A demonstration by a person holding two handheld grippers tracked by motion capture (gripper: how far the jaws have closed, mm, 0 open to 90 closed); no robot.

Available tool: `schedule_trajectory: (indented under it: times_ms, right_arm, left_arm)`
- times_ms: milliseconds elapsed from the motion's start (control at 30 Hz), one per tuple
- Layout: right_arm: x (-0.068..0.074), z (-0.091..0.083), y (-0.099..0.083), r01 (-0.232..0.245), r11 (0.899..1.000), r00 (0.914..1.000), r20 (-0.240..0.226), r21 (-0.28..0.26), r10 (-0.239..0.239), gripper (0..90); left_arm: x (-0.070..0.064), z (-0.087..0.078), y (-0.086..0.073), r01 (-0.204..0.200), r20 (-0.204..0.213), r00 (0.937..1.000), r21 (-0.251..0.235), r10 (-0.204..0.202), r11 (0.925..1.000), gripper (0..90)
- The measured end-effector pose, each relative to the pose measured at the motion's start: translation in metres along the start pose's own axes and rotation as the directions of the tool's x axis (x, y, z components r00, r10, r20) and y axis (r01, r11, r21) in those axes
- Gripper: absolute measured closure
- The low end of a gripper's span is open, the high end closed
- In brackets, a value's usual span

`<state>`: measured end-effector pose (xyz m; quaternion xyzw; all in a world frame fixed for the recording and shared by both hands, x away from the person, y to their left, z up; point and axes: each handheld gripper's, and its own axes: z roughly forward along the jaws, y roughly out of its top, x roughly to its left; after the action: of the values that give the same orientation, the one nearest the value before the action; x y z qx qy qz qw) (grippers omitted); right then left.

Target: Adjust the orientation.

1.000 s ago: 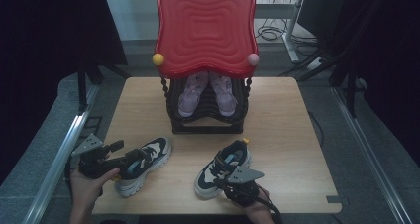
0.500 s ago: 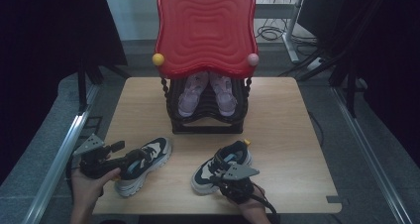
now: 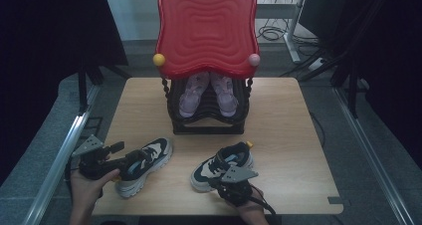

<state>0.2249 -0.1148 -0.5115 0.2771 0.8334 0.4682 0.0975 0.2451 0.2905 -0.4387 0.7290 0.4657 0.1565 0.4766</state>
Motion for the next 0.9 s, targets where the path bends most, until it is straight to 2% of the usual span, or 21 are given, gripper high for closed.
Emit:
schedule_trajectory:
  times_ms: [167,333,633,900]
  right_arm:
    - [0.002,0.007,-0.004,0.008,1.0,0.9999,0.01,0.028,-0.009,90.0]
    - [0.002,0.016,0.0,0.004,1.0,1.0,0.007,0.028,-0.004,90.0]
    - [0.006,0.036,0.009,-0.017,1.0,0.9974,0.07,0.02,0.016,90.0]
    - [0.011,0.056,0.016,-0.003,0.999,0.9952,0.098,0.034,-0.001,90.0]
  left_arm:
    - [0.0,0.0,0.0,0.0,-0.002,1.0,0.001,0.0,1.0,31.6]
    - [0.0,0.001,0.0,-0.001,-0.004,1.0,0.006,0.001,1.0,31.6]
    - [0.001,0.001,-0.001,-0.002,-0.005,1.0,0.01,0.002,0.9999,31.6]
    - [0.002,0.002,-0.001,-0.001,-0.002,1.0,0.014,0.001,0.9999,31.6]
